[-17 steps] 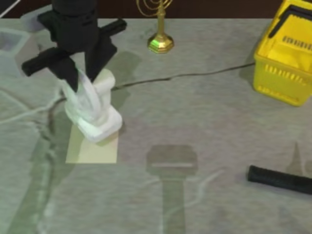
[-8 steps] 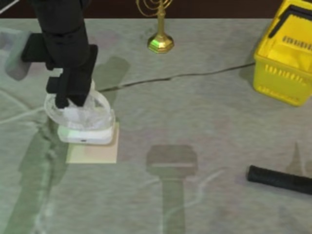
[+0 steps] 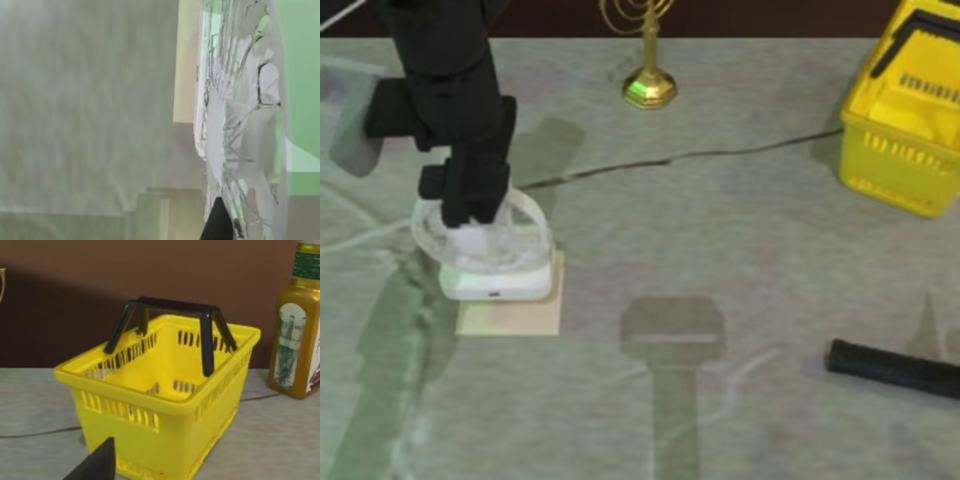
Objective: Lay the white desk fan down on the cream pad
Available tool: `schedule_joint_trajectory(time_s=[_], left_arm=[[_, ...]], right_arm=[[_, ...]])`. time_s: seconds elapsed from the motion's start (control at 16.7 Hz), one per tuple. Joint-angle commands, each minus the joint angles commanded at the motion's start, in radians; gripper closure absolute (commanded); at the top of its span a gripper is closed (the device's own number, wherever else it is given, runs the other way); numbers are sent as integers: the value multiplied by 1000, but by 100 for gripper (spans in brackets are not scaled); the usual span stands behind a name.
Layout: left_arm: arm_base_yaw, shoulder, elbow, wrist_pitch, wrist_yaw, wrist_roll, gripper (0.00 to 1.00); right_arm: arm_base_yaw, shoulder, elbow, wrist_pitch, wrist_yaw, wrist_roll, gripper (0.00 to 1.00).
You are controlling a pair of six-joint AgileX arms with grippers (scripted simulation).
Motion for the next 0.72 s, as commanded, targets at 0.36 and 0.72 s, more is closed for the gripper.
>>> schedule_joint_trajectory(time_s=[0.36, 0.72], left_arm=[[10, -1, -116, 119, 1, 4, 100], [12, 0, -136, 139, 1, 4, 92]], right_arm=[[0, 0, 0, 0, 0, 0, 0], [0, 0, 0, 0, 0, 0, 0]])
